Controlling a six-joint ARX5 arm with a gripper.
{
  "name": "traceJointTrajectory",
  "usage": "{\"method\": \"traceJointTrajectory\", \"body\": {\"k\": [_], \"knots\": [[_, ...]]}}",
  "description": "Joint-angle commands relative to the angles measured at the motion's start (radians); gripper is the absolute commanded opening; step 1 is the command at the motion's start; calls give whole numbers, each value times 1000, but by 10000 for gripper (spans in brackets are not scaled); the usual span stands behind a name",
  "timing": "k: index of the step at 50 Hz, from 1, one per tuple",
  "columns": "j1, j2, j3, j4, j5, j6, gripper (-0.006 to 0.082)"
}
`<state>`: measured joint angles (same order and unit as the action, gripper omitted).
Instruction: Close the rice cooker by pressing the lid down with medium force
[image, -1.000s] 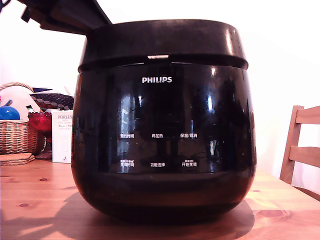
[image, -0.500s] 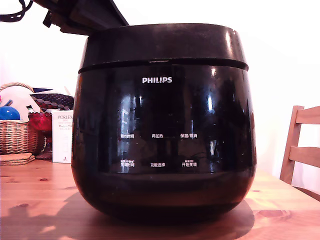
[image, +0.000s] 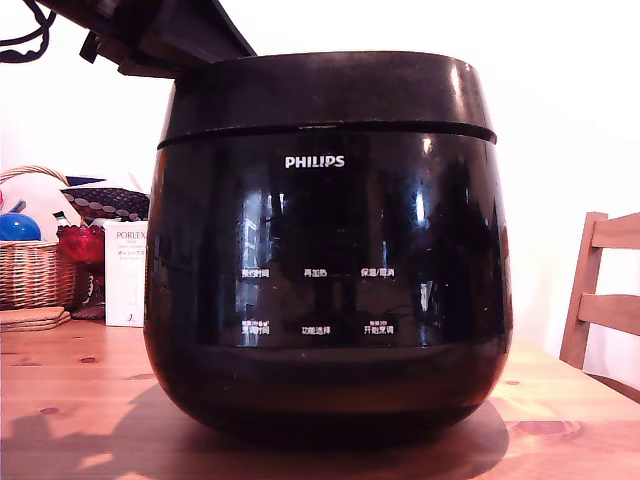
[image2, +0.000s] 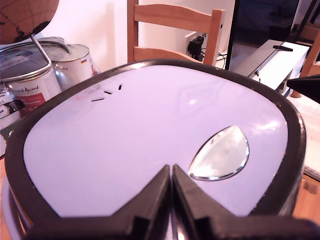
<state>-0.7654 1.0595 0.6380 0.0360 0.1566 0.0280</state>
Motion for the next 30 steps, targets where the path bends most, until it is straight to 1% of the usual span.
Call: {"method": "traceJointTrajectory", "body": {"k": [1, 13, 18, 25, 30], "knots": [[-4, 98, -154, -124, -13, 0, -21], [-6, 98, -208, -50, -43, 2, -21], [-13, 98, -235, -19, -71, -3, -21], [-22, 98, -251, 8, -76, -7, -21], [-29, 86, -251, 27, -76, -29, -21]]}}
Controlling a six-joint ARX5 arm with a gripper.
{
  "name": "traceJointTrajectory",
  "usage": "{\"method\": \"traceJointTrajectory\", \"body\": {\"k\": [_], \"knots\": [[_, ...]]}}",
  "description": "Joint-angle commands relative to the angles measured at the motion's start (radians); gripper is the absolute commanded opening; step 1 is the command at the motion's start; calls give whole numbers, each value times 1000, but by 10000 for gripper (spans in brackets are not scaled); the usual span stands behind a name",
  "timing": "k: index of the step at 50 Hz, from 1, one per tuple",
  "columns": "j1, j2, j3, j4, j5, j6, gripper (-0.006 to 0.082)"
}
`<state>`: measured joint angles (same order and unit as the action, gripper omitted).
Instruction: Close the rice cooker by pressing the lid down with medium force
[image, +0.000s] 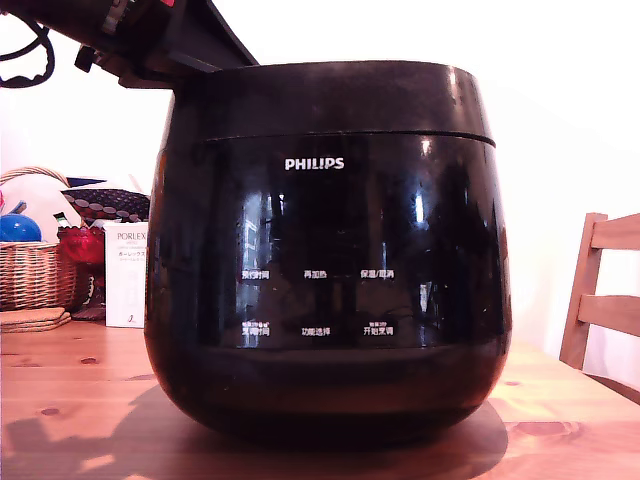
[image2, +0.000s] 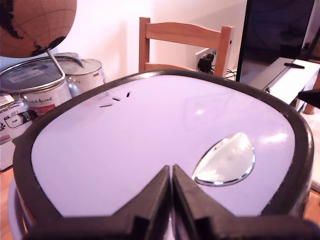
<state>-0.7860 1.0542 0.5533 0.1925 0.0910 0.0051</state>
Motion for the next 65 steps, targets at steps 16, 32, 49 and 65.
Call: {"method": "traceJointTrajectory", "body": {"k": [16, 32, 49, 65], "knots": [[-15, 12, -127, -85, -10, -6, -21], [-14, -41, 27, -82, -20, -2, -21], [35, -41, 209, -96, -129, 125, -21], [183, -60, 262, -124, -288, 238, -21]]}}
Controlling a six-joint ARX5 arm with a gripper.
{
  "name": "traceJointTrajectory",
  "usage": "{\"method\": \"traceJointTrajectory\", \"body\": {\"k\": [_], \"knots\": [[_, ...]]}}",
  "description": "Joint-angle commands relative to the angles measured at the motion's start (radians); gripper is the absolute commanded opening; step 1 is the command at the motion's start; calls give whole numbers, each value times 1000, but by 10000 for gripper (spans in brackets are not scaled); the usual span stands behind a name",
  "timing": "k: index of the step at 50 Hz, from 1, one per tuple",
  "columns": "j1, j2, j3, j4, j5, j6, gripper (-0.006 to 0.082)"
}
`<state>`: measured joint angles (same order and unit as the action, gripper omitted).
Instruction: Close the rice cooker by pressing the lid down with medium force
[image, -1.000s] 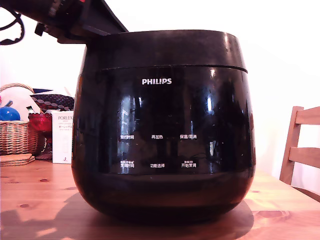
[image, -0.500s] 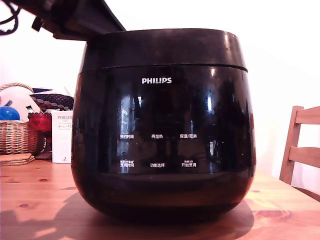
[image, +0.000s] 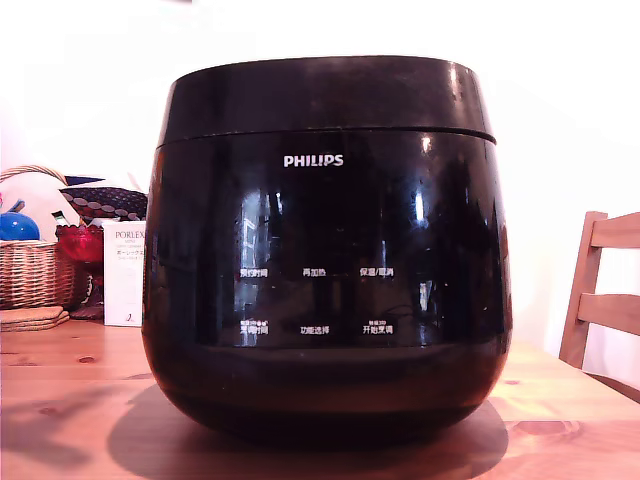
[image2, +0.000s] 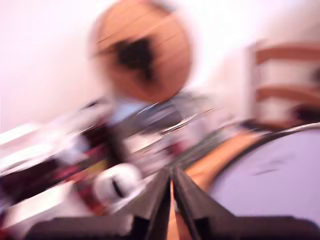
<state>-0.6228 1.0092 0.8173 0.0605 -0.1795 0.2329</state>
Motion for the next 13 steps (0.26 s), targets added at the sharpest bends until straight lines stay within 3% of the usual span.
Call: {"method": "traceJointTrajectory", "body": {"k": [1, 13], "knots": [[29, -16, -2, 7, -21, 11, -21], [119, -45, -2, 15, -43, 11, -21]]}}
